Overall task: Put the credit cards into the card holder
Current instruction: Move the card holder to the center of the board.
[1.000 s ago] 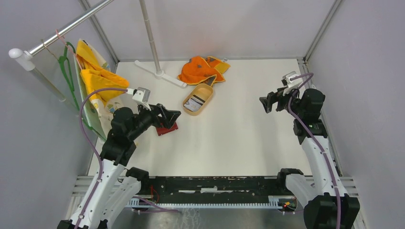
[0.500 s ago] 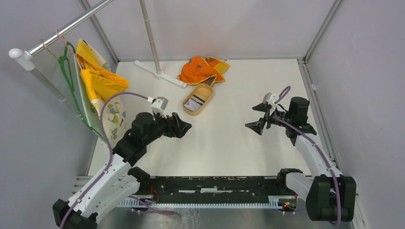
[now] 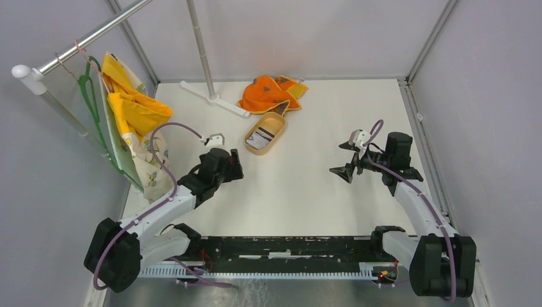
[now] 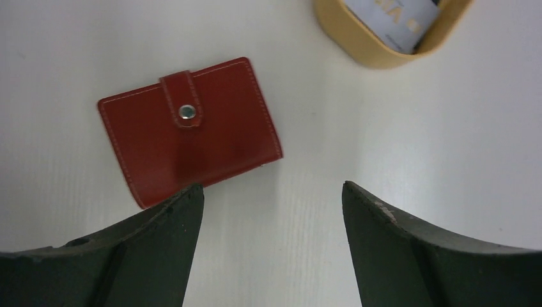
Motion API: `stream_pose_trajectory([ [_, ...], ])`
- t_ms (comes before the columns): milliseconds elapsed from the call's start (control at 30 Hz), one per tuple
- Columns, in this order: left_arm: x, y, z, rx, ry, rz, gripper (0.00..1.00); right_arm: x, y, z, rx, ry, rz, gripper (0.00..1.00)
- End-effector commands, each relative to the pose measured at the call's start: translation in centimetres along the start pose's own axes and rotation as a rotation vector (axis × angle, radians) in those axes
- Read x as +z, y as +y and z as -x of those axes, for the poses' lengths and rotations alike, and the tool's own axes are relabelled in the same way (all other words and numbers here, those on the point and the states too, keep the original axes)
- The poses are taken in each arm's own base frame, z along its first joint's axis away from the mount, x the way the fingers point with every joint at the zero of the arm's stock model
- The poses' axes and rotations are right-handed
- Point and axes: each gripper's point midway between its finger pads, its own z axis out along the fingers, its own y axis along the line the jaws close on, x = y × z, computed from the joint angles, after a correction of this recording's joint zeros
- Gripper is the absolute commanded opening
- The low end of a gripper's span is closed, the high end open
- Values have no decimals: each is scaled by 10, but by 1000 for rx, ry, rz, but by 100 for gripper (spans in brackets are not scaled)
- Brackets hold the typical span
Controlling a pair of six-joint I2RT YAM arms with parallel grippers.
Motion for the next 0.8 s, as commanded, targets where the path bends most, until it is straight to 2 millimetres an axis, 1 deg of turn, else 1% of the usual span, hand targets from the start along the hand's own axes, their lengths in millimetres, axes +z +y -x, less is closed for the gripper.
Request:
stream_pose_trajectory([
  [0, 10, 31, 20, -151, -94, 95, 83, 1, -2, 1, -37, -2, -5, 98],
  [100, 7, 56, 20, -210, -106, 155, 83, 3, 0, 1, -36, -1, 7, 98],
  [167, 6, 65, 19, -236, -123, 180, 82, 4, 1, 0, -32, 2, 13, 98],
  [200, 7, 67, 19, -251, -125, 180, 82, 5, 1, -2, -29, 5, 13, 98],
  [267, 14, 70, 15, -277, -105, 172, 80, 10, 8, -1, -34, 6, 43, 98],
  [367, 26, 73, 7, -302, -58, 161, 72, 12, 10, -2, -36, 8, 50, 98],
  [500, 33, 74, 6, -317, -40, 149, 67, 12, 11, -2, -35, 8, 53, 98],
  [700, 37, 82, -1, -313, -20, 183, 67, 13, 13, -1, -37, 4, 63, 98],
  [767, 39, 82, -4, -312, -9, 184, 67, 13, 14, 0, -40, 2, 65, 98],
])
